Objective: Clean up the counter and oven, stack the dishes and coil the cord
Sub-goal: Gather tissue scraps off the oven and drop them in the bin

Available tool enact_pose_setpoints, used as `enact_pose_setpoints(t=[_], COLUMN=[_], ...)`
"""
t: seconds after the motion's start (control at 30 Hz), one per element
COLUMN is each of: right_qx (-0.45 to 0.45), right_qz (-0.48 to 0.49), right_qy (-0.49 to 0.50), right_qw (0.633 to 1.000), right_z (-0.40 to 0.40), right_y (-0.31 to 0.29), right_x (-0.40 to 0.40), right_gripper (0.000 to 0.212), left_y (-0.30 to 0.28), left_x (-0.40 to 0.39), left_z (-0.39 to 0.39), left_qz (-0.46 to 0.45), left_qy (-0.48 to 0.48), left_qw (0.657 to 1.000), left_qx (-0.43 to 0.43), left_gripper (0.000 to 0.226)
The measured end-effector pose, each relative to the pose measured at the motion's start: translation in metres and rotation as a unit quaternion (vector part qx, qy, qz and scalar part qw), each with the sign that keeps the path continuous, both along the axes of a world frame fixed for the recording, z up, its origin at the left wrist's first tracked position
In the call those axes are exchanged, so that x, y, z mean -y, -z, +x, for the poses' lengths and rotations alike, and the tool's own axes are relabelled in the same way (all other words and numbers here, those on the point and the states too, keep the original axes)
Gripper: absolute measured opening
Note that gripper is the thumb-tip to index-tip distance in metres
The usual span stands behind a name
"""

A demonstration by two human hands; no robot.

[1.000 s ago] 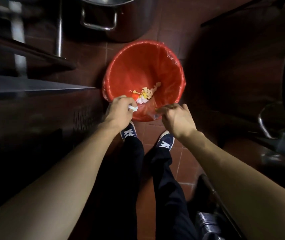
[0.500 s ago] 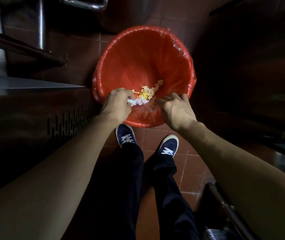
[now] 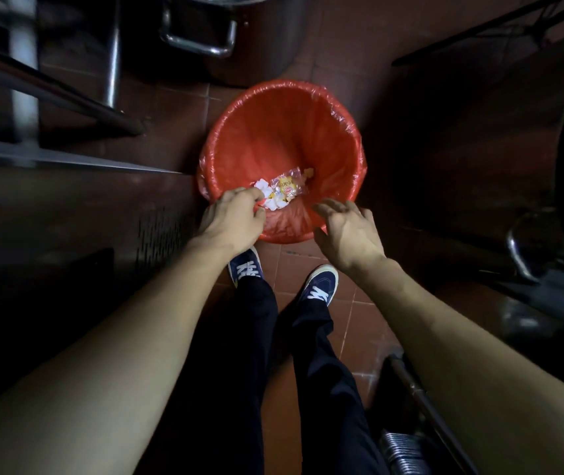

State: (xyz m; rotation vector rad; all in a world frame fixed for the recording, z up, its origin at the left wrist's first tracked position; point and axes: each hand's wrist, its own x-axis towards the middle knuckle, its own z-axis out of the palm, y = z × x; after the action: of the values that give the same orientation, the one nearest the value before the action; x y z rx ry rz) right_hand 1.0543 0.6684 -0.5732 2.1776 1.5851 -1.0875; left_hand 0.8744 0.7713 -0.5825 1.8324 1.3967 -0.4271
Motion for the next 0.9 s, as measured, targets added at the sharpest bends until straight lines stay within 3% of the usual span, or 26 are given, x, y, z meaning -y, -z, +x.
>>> enact_pose_setpoints(t=[0.23,0.53,0.77,0.9], right_qx=[-0.001,-0.013,-0.055,-0.076], right_qz=[0.065,0.156,0.193,0.249], right_qy=[0.006,-0.051,-0.116,-0.162], right_qw=[0.998,0.986,0.973,0.952], right_z=[-0.005,0.005,0.004,-0.018], right_y=[-0.102,-0.223,-0.337,-0.397], right_x=[-0.006,-0.005,0.012,0.009], right_gripper=[0.049,0.051,0.064,0.059], left_y=[-0.115,-0.252,-0.368,-0.416], left_x=[-0.005,0.034,0.09,0.109], left_z=[-0.002,-0.005,-0.022,-0.044], left_qz=[0.049,0.129,0.202,0.243], left_qy=[-0.017,0.046,-0.043,-0.084], left_qw=[0.999,0.99,0.978,0.966], left_qx=[0.008,-0.018,0.019,0.012], left_gripper=[0.028,0.045,0.045,0.046])
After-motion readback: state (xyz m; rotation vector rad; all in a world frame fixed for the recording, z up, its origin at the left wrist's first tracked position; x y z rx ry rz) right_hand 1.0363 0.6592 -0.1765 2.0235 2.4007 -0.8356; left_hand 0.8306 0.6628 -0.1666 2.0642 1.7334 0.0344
